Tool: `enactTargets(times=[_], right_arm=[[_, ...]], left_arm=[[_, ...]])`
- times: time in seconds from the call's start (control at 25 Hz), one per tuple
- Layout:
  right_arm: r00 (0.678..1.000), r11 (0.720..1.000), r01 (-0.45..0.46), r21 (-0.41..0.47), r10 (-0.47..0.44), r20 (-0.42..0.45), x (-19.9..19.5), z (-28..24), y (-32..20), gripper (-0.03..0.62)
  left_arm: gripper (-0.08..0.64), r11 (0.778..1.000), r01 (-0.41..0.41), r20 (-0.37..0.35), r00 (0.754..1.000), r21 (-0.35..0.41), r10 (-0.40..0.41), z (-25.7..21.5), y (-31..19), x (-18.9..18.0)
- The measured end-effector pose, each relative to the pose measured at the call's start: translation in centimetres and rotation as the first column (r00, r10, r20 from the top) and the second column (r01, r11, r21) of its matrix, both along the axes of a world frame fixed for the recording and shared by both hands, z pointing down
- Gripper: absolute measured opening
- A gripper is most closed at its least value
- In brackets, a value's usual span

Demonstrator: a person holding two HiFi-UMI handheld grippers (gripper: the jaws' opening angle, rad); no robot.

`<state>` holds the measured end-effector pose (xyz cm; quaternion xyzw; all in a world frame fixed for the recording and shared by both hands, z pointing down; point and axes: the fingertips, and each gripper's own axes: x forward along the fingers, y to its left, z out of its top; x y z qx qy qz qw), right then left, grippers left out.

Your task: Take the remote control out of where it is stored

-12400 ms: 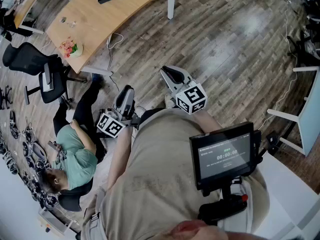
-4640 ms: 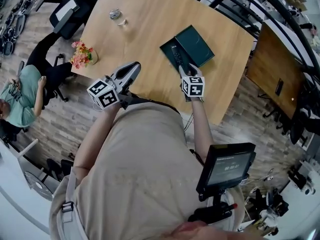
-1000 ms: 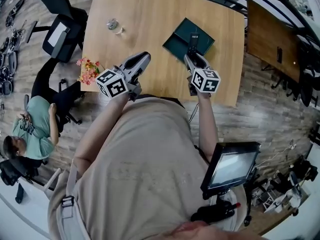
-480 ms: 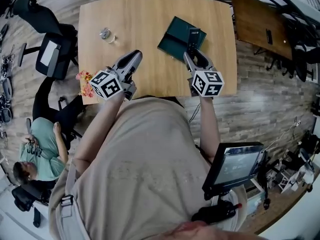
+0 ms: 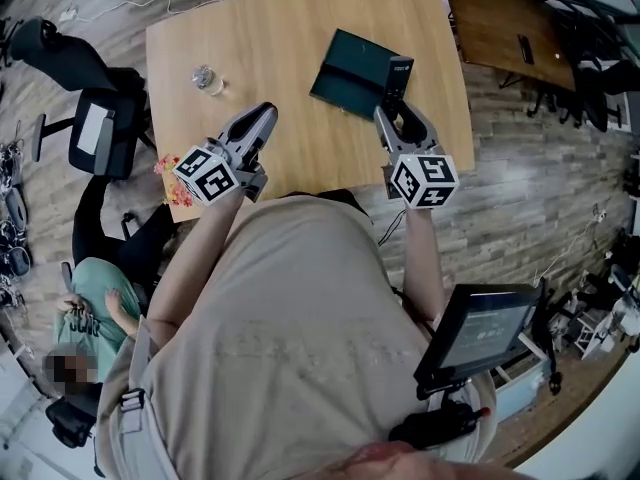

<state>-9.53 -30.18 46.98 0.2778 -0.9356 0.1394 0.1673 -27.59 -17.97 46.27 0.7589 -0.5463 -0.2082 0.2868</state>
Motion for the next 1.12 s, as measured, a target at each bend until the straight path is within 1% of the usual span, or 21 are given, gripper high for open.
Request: enactTargets(times=[0.08, 0.24, 0.4, 0.48, 0.56, 0.64, 0.76, 0.92, 1.12], right_arm=[[1.000, 1.000, -0.010, 0.019, 0.010, -0.002, 0.4, -0.5, 0.6, 0.184], [1.000, 0.998, -0.013, 0.061, 0.014, -0.019, 1.0, -0.8, 1.8, 0.184], [0.999, 0.995, 0.025, 0.102, -0.021, -0.043, 1.1, -0.7, 2.9, 0.184], [0.996, 0.988, 0.055, 0.146, -0.043, -0.084, 1.1, -0.5, 3.5, 0.184], [0.988, 0.974, 0.090, 0.206, -0.061, -0.143, 1.1, -0.2, 4.0, 0.184], [0.978, 0.961, 0.129, 0.244, -0.083, -0.190, 1.0, 0.2, 4.4, 0.184], [0.969, 0.956, 0.166, 0.243, -0.112, -0.221, 1.2, 1.1, 4.8, 0.184], [0.960, 0.958, 0.199, 0.207, -0.147, -0.239, 1.3, 3.0, 5.1, 0.184], [0.945, 0.954, 0.231, 0.193, -0.172, -0.279, 2.1, 5.0, 4.6, 0.184]], left_arm=[[0.032, 1.000, -0.014, 0.014, 1.000, 0.005, 0.013, 0.2, 0.4, -0.1], [0.032, 0.999, -0.028, 0.014, 0.999, -0.014, 0.029, 1.2, 1.0, -0.1], [0.032, 0.999, -0.041, 0.030, 0.999, -0.029, 0.041, 2.0, 1.4, 0.2], [0.032, 0.999, -0.035, 0.022, 0.999, -0.038, 0.036, 2.5, 1.6, 0.3], [0.032, 0.999, -0.024, 0.015, 1.000, -0.047, 0.025, 3.1, 1.9, 0.2], [0.034, 0.998, -0.015, 0.015, 1.000, -0.056, 0.016, 3.5, 2.0, 0.4], [0.034, 0.997, -0.010, 0.026, 1.000, -0.075, 0.012, 4.0, 2.0, 0.9], [0.032, 0.996, -0.004, 0.049, 0.999, -0.091, 0.009, 5.0, 2.0, 1.4], [0.034, 0.990, -0.018, 0.054, 0.998, -0.140, 0.026, 6.2, 1.7, 2.9]])
